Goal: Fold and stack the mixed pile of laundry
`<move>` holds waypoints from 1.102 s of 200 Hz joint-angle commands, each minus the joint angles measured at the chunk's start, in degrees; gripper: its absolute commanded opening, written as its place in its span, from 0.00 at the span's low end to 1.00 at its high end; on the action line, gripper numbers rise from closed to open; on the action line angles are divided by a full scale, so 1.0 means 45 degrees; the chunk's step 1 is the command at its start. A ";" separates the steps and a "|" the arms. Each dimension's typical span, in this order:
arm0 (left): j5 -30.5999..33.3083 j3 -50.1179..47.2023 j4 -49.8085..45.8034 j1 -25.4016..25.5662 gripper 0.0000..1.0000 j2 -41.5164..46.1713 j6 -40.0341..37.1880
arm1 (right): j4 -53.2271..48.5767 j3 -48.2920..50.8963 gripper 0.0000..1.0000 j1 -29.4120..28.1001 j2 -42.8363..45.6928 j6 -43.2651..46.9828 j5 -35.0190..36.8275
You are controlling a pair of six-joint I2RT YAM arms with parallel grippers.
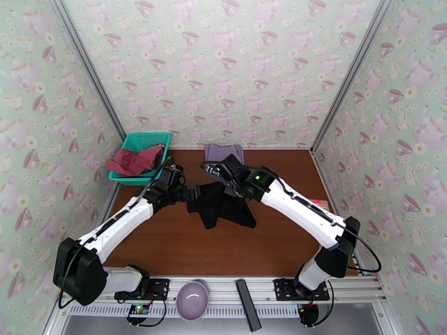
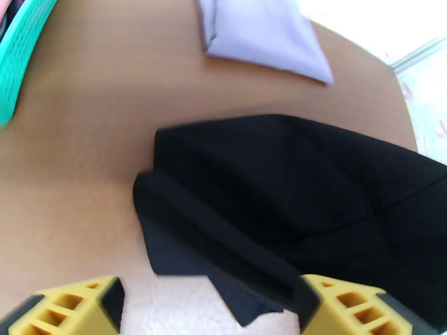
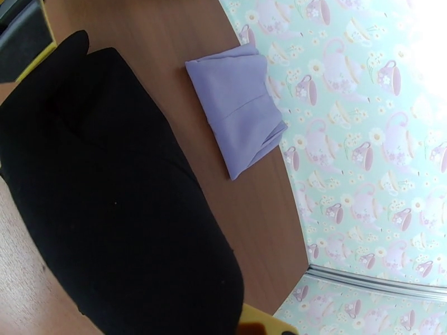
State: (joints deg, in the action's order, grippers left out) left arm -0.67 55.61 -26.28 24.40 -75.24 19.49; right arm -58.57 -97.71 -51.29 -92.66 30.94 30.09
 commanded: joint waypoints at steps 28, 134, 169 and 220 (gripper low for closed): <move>-0.1056 -0.1676 0.4560 -0.0052 0.82 0.2146 -0.6212 | 0.1003 0.0598 0.00 0.0252 0.0928 0.0240 -0.1261; -0.3668 -0.1959 0.1232 -0.0395 0.83 0.0433 -1.7881 | 0.2319 0.2002 0.00 0.1558 0.1882 0.0351 -0.2661; -0.4826 -0.1996 0.0541 -0.0208 0.86 0.1030 -1.7107 | 0.2438 0.2182 0.00 0.1599 0.1861 0.0356 -0.2706; -0.6098 -0.1538 -0.1107 -0.0035 0.89 0.0474 -1.6579 | 0.2447 0.2027 0.00 0.1642 0.1635 0.0236 -0.2894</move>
State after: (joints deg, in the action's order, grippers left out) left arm -23.18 45.89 -24.82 23.73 -71.13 -55.94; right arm -49.50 -88.33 -44.21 -85.12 32.03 18.55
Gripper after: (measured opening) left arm 0.884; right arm 0.067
